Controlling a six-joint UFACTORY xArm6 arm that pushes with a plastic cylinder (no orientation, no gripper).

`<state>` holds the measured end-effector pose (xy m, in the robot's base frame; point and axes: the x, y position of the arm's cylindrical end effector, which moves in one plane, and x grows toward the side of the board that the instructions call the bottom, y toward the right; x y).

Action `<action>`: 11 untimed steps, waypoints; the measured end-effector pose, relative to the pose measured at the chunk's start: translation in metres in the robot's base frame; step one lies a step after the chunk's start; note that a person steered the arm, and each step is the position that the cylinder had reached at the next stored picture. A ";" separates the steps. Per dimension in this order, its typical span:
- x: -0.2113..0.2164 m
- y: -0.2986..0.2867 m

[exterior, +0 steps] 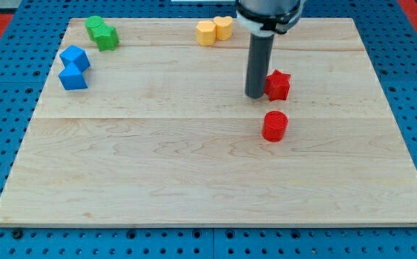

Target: Place the red star parallel to the right of the cube

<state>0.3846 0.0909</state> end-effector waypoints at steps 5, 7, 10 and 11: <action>-0.022 0.076; -0.022 0.059; -0.054 -0.073; -0.081 -0.072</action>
<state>0.3032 0.0193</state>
